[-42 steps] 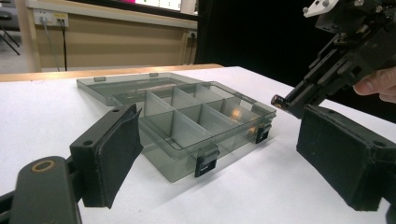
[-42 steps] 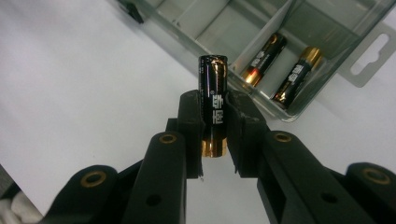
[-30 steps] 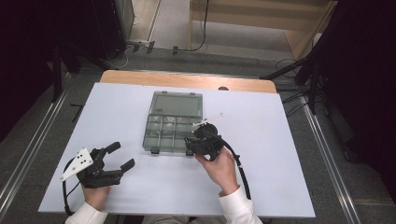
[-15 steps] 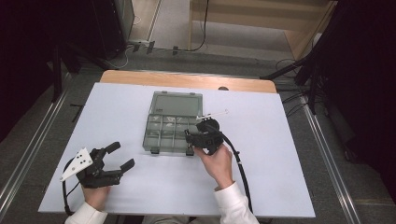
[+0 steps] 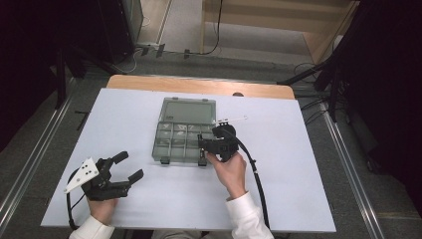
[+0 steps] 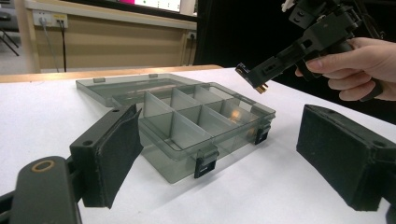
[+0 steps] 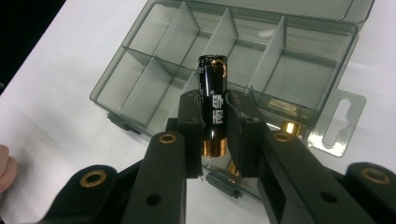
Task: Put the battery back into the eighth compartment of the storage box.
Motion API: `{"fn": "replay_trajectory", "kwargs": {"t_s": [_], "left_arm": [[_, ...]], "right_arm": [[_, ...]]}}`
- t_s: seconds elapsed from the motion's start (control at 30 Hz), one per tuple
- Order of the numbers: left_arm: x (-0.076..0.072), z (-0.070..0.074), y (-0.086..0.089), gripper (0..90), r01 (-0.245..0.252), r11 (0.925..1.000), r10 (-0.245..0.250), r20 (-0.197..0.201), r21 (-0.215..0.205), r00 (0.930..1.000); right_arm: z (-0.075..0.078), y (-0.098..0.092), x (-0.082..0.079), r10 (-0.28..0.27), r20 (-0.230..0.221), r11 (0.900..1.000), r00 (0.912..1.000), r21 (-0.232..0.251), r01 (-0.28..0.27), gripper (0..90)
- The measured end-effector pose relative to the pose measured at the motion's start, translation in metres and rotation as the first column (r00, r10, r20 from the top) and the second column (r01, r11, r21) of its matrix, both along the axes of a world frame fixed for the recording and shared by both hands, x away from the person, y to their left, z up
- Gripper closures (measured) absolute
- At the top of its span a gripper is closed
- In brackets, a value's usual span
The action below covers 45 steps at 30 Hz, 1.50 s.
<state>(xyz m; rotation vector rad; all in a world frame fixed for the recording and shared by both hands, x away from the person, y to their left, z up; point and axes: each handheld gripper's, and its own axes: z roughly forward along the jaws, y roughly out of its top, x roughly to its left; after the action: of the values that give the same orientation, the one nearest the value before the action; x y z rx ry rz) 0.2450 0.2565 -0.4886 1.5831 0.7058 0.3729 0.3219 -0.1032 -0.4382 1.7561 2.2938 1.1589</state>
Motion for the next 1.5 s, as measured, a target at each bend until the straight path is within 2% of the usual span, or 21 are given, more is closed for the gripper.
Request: {"fn": "replay_trajectory", "kwargs": {"t_s": [0.2, 0.43, 0.53, 0.77, 0.83, 0.93, 1.0, 1.07, 1.17, 1.23, 1.37, 1.5], "left_arm": [[0.0, 0.0, 0.0, 13.2, 0.001, 1.0, -0.001, 0.0, 0.0, 1.0], [0.0, 0.0, 0.0, 13.2, 0.001, 1.0, -0.001, 0.001, -0.001, 1.0], [0.0, 0.0, 0.0, 13.2, 0.001, 1.0, -0.001, 0.0, -0.002, 1.0], [0.0, 0.0, 0.0, 13.2, 0.003, 1.0, -0.003, 0.001, -0.001, 1.0], [0.0, 0.0, 0.0, 13.2, 0.003, 1.0, -0.003, 0.001, -0.001, 1.0], [0.0, 0.0, 0.0, 13.2, 0.003, 1.0, -0.003, -0.001, -0.001, 1.0], [0.0, 0.0, 0.0, 13.2, 0.005, 1.0, -0.005, -0.001, -0.001, 1.0], [0.0, 0.0, 0.0, 13.2, 0.004, 1.0, -0.004, 0.0, 0.0, 1.0], [0.0, 0.0, -0.001, 13.2, 0.004, 1.0, -0.004, -0.002, 0.001, 1.0], [0.0, 0.0, 0.0, 13.2, 0.006, 1.0, -0.006, -0.003, 0.0, 1.0], [0.0, 0.0, 0.0, 13.2, 0.004, 1.0, -0.004, -0.004, 0.004, 1.0], [-0.001, 0.0, 0.0, 13.2, 0.006, 1.0, -0.006, -0.002, 0.008, 1.0]], "right_arm": [[-0.005, -0.002, 0.007, -0.029, -0.027, 0.999, 0.9992, 0.028, 0.029, 78.2], [-0.014, -0.006, 0.016, -0.071, -0.078, 0.997, 0.9944, 0.016, 0.072, 78.2], [-0.019, -0.005, 0.017, -0.074, -0.103, 0.997, 0.992, -0.006, 0.073, 78.2], [-0.021, -0.001, 0.015, -0.068, -0.111, 0.997, 0.9915, -0.042, 0.063, 76.9], [-0.02, -0.002, 0.014, -0.072, -0.1, 0.997, 0.9923, -0.03, 0.07, 62.2], [-0.016, -0.003, 0.011, -0.046, -0.081, 0.999, 0.9957, -0.03, 0.043, 43.6], [-0.014, -0.002, 0.009, -0.016, -0.043, 0.999, 0.999, -0.029, 0.015, 32.8], [-0.011, -0.002, 0.006, 0.009, -0.011, 0.999, 0.9999, -0.036, -0.01, 17.0], [-0.009, -0.002, 0.004, 0.052, 0.037, 0.997, 0.9979, -0.059, -0.05, 3.0], [-0.009, -0.003, 0.004, 0.078, 0.06, 0.995, 0.9952, -0.059, -0.074, 0.9], [-0.008, -0.005, 0.001, 0.109, 0.098, 0.994, 0.9893, -0.025, -0.107, 0.9], [-0.006, -0.01, -0.006, 0.124, 0.172, 0.992, 0.9772, -0.034, -0.12, 0.0]]}}
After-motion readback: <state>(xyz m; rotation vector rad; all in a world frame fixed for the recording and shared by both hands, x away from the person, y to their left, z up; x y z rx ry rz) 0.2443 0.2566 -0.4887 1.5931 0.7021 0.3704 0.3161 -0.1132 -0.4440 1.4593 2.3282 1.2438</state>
